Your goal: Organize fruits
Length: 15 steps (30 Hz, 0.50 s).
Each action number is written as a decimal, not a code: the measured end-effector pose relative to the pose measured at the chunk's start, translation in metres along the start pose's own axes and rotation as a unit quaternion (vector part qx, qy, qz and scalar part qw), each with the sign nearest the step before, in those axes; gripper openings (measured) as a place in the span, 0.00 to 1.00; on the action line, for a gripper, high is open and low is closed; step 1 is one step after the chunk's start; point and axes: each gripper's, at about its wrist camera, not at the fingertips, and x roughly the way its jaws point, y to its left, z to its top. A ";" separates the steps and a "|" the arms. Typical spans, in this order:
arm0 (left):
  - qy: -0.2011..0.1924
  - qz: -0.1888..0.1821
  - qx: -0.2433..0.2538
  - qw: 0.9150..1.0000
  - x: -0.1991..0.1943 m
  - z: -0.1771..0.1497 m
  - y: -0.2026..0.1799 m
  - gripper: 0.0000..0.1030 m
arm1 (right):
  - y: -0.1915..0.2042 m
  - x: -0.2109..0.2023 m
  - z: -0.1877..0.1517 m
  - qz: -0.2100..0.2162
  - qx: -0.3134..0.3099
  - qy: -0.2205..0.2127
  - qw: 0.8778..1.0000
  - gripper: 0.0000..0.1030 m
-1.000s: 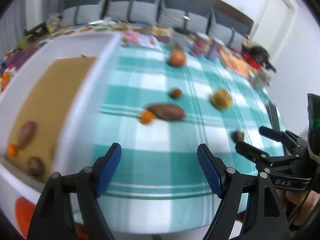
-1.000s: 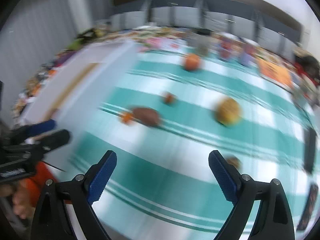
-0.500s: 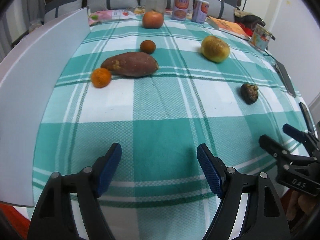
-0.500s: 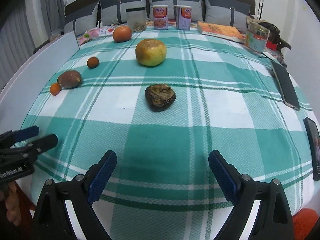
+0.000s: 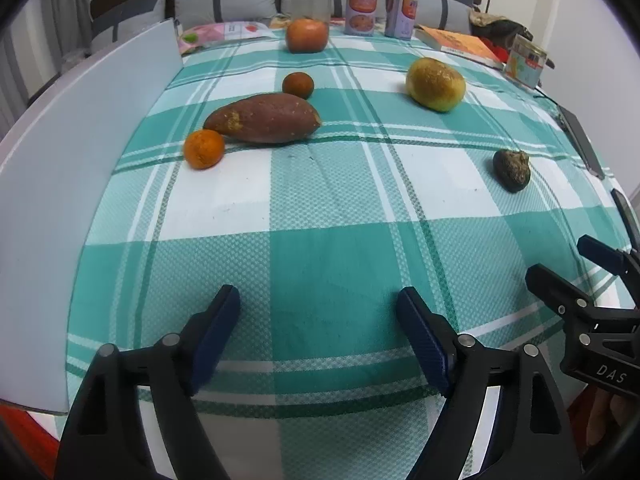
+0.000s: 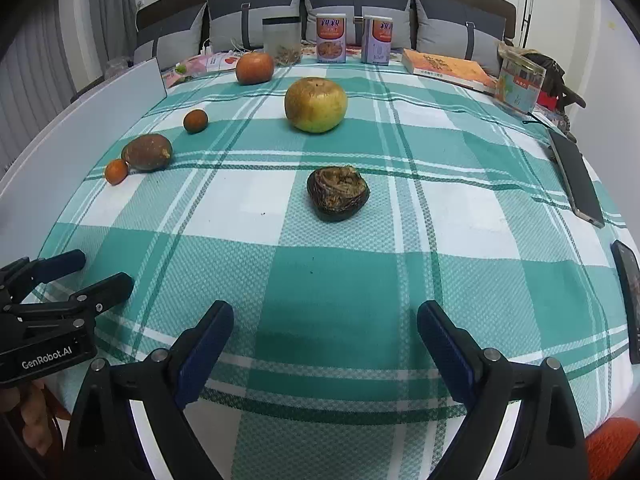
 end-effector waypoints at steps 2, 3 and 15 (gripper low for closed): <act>0.001 0.000 0.000 1.000 0.000 0.000 0.000 0.82 | 0.000 -0.001 0.000 0.000 -0.001 -0.001 1.000 0.90; 0.001 0.000 0.002 1.000 0.000 -0.001 0.000 0.83 | 0.000 -0.002 0.000 -0.001 -0.002 -0.003 1.000 0.90; -0.022 -0.001 0.018 1.000 -0.001 -0.008 -0.001 0.88 | -0.006 0.002 -0.003 0.007 0.000 -0.001 1.000 0.90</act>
